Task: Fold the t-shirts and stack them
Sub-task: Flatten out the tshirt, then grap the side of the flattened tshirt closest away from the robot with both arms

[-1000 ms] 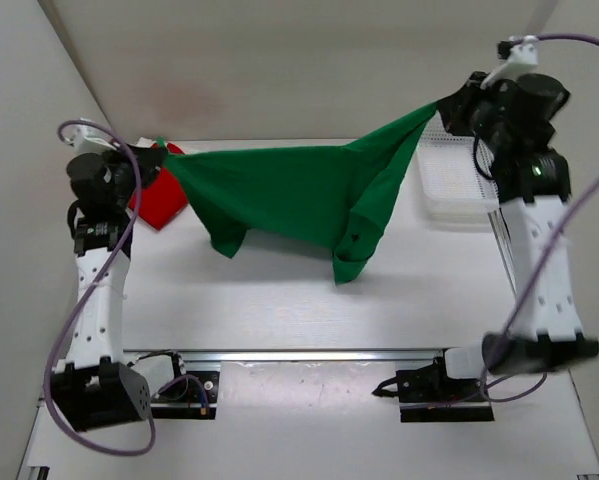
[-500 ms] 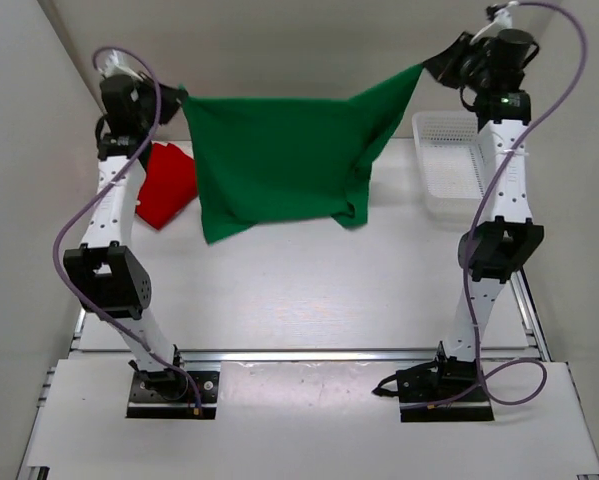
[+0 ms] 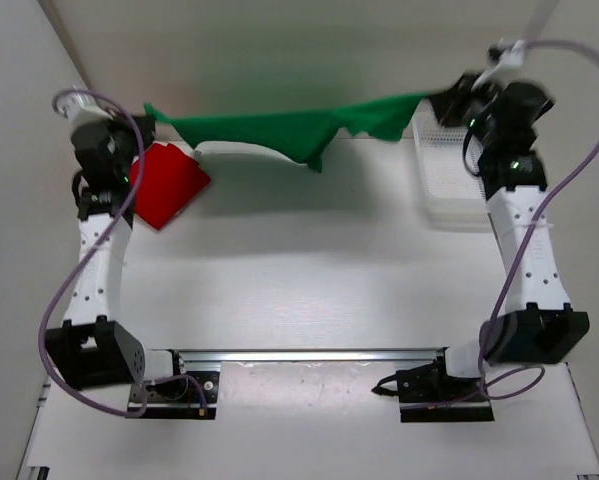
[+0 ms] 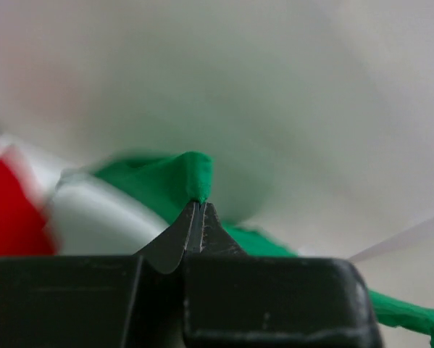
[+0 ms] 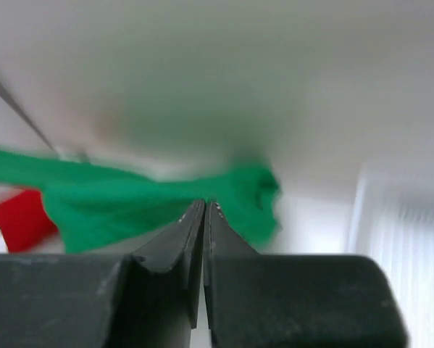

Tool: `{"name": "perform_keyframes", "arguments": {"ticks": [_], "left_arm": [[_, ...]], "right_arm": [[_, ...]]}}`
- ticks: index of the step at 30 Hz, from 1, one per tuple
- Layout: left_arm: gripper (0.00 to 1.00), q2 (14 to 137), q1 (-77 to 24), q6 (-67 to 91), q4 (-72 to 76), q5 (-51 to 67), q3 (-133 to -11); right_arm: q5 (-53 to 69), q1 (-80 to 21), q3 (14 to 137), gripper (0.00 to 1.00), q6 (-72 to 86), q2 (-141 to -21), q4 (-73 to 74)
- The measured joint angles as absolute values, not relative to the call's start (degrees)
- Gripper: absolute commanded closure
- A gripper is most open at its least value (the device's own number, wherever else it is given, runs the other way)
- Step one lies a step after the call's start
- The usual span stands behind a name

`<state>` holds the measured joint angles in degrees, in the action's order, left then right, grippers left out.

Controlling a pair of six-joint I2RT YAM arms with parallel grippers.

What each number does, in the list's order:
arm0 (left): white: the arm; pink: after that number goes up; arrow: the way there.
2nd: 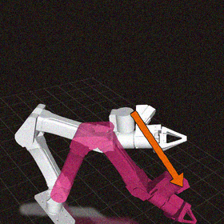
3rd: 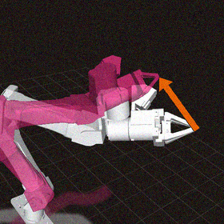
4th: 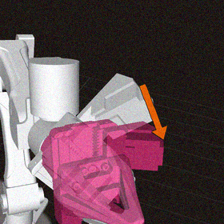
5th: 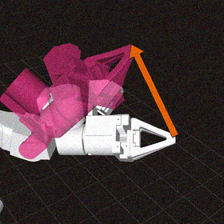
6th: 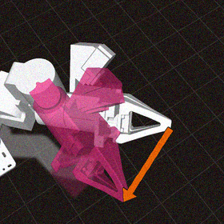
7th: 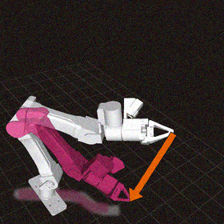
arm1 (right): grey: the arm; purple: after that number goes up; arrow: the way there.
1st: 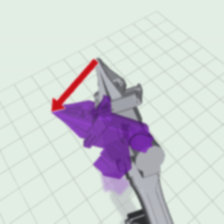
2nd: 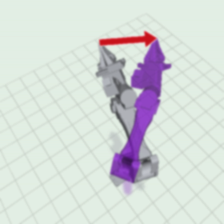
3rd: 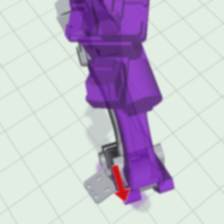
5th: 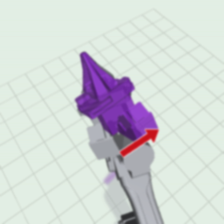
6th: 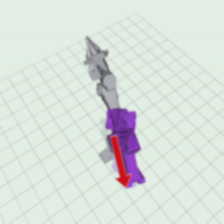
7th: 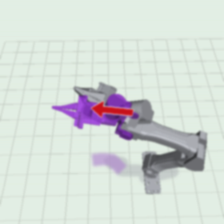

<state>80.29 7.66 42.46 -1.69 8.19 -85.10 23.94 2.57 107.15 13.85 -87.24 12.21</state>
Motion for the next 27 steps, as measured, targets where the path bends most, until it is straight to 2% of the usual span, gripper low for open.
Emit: {"name": "perform_keyframes", "arguments": {"ticks": [6, 11, 15, 22, 27], "left_arm": [[1.00, 62.26, 5.50, 40.25, 0.21, 2.07, -47.42], [1.00, 56.58, 8.56, 41.08, -3.05, 6.15, -28.08], [1.00, 53.87, 14.66, 40.45, -7.97, 10.37, -21.85], [1.00, 46.54, 9.23, 36.23, -14.06, 12.95, -23.16], [1.00, 46.50, 10.22, 35.38, -14.79, 14.35, -23.42]], "right_arm": [[15.55, -0.99, 56.86, 1.00, 16.49, -72.03, 10.74], [13.76, -3.05, 31.94, 1.00, 23.31, -59.42, 15.81], [12.51, -6.94, 24.91, 0.99, 28.16, -42.96, 21.21], [10.26, -13.89, 24.84, 1.00, 34.46, -22.57, 30.85], [3.36, -24.43, 24.86, 1.00, 37.82, -23.57, 34.74]]}}
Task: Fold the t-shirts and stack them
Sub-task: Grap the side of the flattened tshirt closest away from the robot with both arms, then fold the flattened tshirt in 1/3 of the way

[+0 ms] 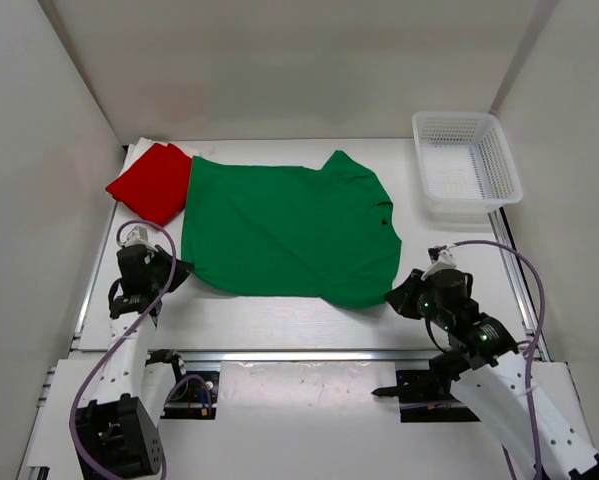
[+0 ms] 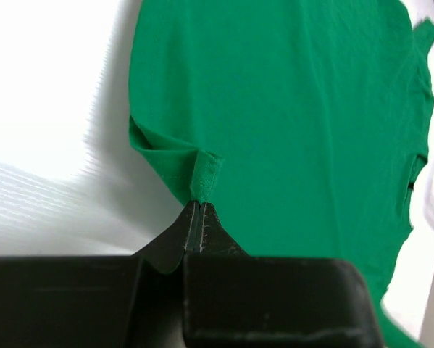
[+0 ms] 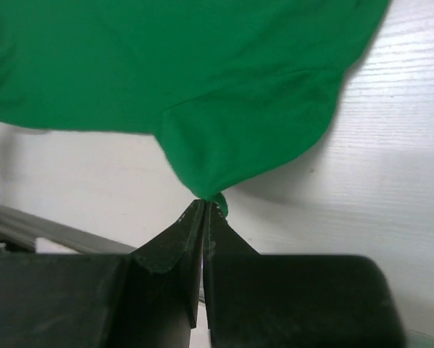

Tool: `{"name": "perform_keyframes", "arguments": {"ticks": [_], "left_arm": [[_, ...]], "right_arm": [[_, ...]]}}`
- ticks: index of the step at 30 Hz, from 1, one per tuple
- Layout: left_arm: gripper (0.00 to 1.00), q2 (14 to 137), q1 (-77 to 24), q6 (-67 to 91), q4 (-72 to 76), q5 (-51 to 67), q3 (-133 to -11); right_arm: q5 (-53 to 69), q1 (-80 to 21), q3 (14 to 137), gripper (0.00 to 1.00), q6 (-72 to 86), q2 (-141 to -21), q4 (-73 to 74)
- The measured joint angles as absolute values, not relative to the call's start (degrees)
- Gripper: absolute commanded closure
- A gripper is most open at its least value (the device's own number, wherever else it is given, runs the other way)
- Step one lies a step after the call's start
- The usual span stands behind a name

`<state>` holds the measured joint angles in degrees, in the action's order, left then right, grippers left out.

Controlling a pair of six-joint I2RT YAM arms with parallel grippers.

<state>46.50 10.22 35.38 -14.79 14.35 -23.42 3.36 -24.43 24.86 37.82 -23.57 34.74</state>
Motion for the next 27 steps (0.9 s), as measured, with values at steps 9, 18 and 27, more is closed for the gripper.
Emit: {"name": "perform_keyframes", "arguments": {"ticks": [9, 18, 27], "left_arm": [[1.00, 57.56, 11.97, 42.46, -6.96, 15.44, -24.47], [1.00, 72.34, 12.80, 48.62, 2.11, 15.29, -33.67], [1.00, 88.58, 11.51, 48.84, 3.88, 12.80, -46.30]], "right_arm": [[8.47, -11.46, 26.79, 1.00, 35.27, -48.40, 20.29], [13.04, -7.16, 46.92, 1.00, 31.46, -73.63, 9.02], [14.90, -5.82, 64.93, 1.00, 28.58, -94.11, 5.67]]}}
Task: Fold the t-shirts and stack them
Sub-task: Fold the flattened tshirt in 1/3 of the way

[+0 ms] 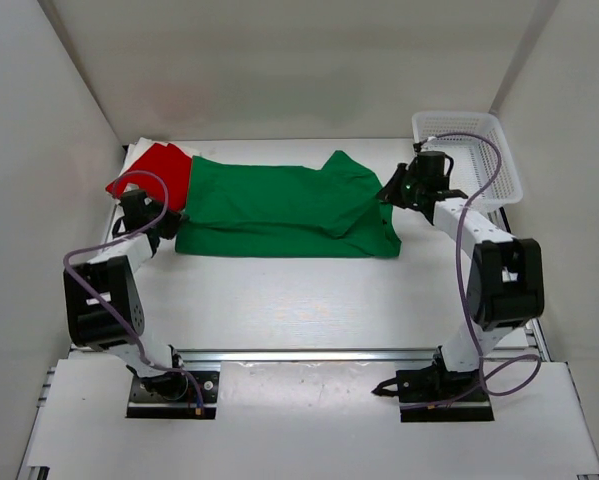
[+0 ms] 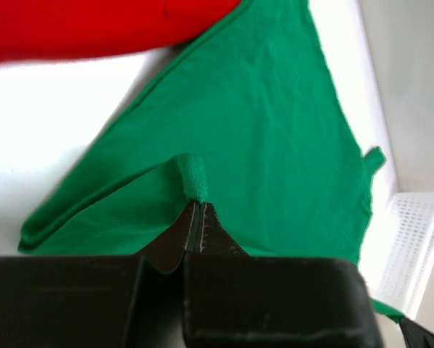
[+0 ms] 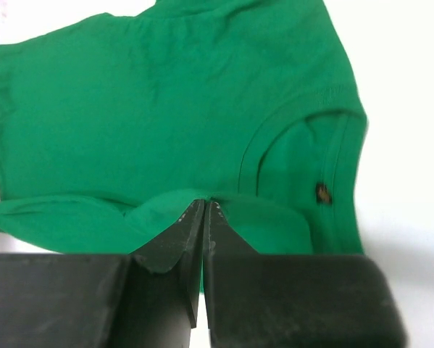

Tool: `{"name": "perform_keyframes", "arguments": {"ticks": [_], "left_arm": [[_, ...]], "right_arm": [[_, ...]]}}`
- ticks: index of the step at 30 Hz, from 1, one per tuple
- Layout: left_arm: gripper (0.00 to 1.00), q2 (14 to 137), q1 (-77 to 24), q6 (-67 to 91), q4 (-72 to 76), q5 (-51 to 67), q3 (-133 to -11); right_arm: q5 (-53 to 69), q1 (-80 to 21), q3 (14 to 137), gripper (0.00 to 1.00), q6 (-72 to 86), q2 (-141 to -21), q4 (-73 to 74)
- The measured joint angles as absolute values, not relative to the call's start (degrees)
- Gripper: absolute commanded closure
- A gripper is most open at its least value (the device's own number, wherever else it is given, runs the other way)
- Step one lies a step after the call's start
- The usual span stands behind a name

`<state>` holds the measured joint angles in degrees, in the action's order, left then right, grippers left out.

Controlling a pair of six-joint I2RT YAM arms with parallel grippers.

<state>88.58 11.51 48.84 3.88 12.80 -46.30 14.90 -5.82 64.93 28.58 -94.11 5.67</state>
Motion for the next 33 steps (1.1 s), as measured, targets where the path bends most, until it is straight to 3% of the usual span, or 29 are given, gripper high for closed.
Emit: {"name": "perform_keyframes", "arguments": {"ticks": [1, 5, 9, 10, 12, 18, 20, 21, 22, 24, 26, 27, 29, 32, 33], "left_arm": [[1.00, 90.13, 11.40, 48.51, 3.73, 12.71, -47.46], [0.84, 95.04, 11.25, 46.96, 3.09, 12.53, -50.30], [0.60, 97.21, 11.14, 45.74, 1.93, 12.49, -51.37], [0.58, 97.17, 11.20, 45.50, 1.69, 12.51, -51.37], [0.58, 96.57, 11.60, 45.39, 1.37, 12.47, -51.35], [0.58, 87.05, 13.65, 44.45, 2.02, 10.15, -45.41], [0.61, 82.50, 13.98, 44.38, 2.59, 9.98, -41.21], [0.61, 81.56, 14.15, 44.40, 2.96, 10.07, -39.72], [0.61, 81.14, 14.28, 44.40, 3.16, 10.41, -38.39], [0.61, 81.89, 14.55, 44.45, 3.25, 11.18, -36.38], [0.58, 83.66, 15.27, 44.62, 2.98, 11.86, -34.96], [0.56, 84.71, 15.62, 44.64, 2.59, 12.10, -34.85], [0.53, 86.00, 15.92, 44.73, 2.59, 12.34, -34.85], [0.53, 87.24, 15.77, 44.91, 2.55, 12.43, -35.00], [0.53, 87.68, 15.57, 44.93, 2.52, 12.45, -35.27]], "right_arm": [[15.05, -5.80, 66.57, 1.00, 28.27, -96.03, 5.85], [15.49, -5.45, 71.50, 1.00, 27.09, -101.82, 6.70], [15.75, -4.97, 74.54, 1.00, 26.70, -104.90, 7.88], [15.79, -4.80, 75.13, 0.97, 26.72, -105.51, 8.03], [15.86, -4.67, 75.50, 0.92, 26.94, -105.91, 8.12], [15.40, -4.08, 73.38, 0.62, 27.73, -104.49, 6.92], [14.74, -4.08, 67.59, 0.60, 28.27, -100.82, 4.36], [14.50, -4.08, 63.72, 0.62, 28.60, -98.19, 3.33], [14.41, -4.01, 60.42, 0.75, 28.95, -95.94, 2.63], [14.02, -3.99, 53.56, 0.92, 29.36, -91.20, 1.30], [13.19, -3.99, 46.78, 0.99, 29.91, -86.59, -0.27], [12.51, -3.99, 43.83, 0.97, 29.87, -84.38, -0.69], [11.79, -3.66, 39.31, 0.81, 29.74, -81.03, -0.93], [11.40, -2.26, 35.44, 0.65, 29.32, -79.00, -1.43], [11.33, -1.87, 34.72, 0.63, 28.97, -78.98, -1.67]]}}
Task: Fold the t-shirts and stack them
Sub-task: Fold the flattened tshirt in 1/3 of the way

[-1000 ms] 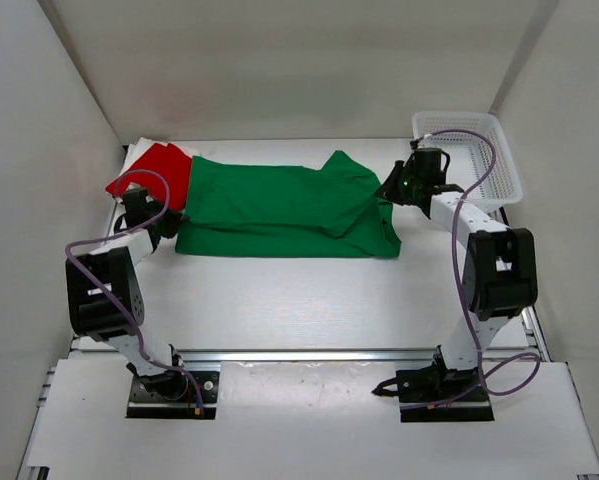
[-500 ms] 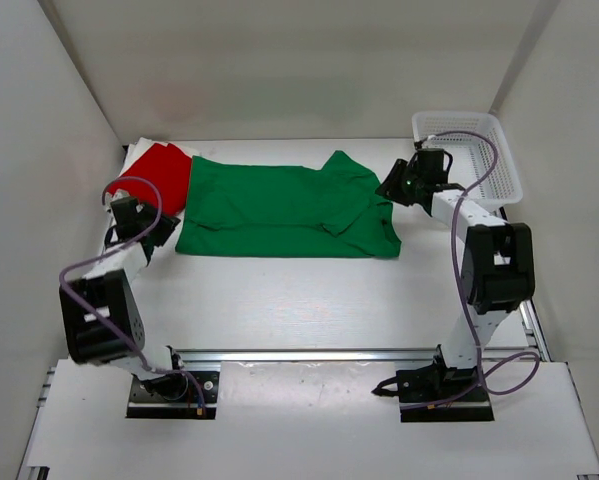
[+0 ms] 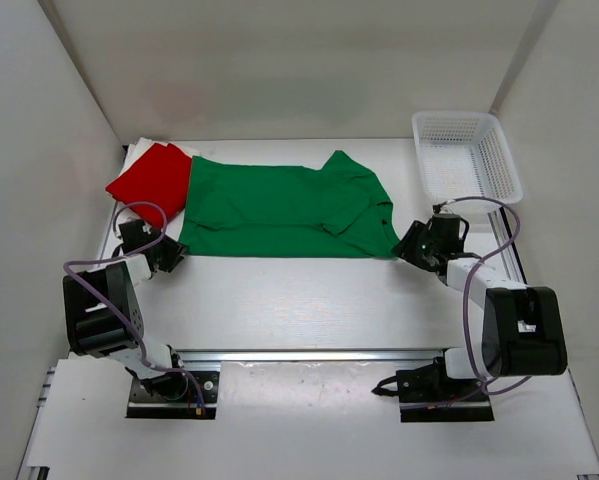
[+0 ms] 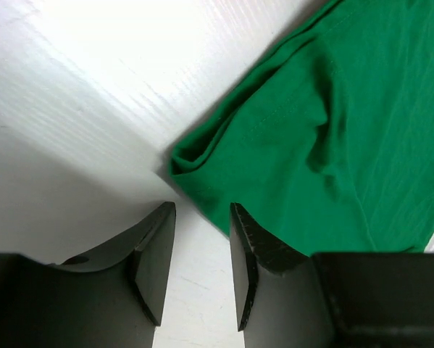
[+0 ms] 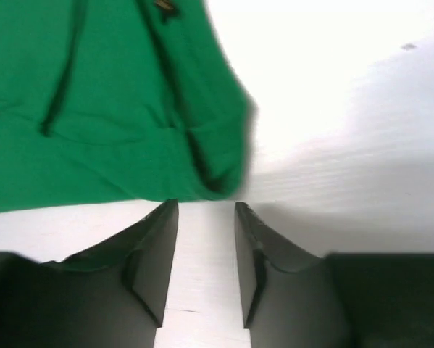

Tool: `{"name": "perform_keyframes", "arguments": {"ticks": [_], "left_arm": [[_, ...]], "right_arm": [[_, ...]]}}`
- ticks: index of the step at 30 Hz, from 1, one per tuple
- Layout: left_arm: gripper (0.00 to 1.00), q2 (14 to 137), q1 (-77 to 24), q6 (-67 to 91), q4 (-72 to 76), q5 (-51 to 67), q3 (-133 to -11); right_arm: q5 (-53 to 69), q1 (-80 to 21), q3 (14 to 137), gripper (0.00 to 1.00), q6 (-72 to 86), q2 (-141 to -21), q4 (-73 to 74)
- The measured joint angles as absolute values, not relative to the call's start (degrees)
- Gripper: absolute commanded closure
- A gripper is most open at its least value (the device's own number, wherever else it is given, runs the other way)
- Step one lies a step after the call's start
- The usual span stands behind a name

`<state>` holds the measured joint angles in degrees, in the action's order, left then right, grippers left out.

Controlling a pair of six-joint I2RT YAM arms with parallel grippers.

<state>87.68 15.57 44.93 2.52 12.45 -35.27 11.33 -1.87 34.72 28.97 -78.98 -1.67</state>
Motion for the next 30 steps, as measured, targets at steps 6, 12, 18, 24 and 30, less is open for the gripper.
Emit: {"name": "perform_keyframes", "arguments": {"ticks": [6, 12, 18, 24, 30], "left_arm": [[0.63, 89.76, 15.16, 45.54, 4.69, 13.15, -35.68], [0.90, 91.79, 15.00, 46.54, 6.66, 13.72, -35.83], [1.00, 94.28, 13.80, 46.46, 6.57, 13.80, -38.65], [1.00, 94.67, 11.33, 45.15, 4.64, 12.49, -40.71], [1.00, 90.17, 9.23, 43.94, 2.85, 12.69, -37.45]], "right_arm": [[11.09, -0.67, 31.90, 0.54, 28.27, -79.68, -3.57], [12.53, -0.56, 33.23, 0.83, 28.69, -85.21, -7.66], [12.27, -0.60, 34.26, 1.00, 29.82, -87.18, -8.95], [12.32, 3.29, 31.59, 1.00, 31.38, -82.19, -9.06], [13.21, 8.25, 21.04, 0.99, 33.71, -67.53, -7.66]]}}
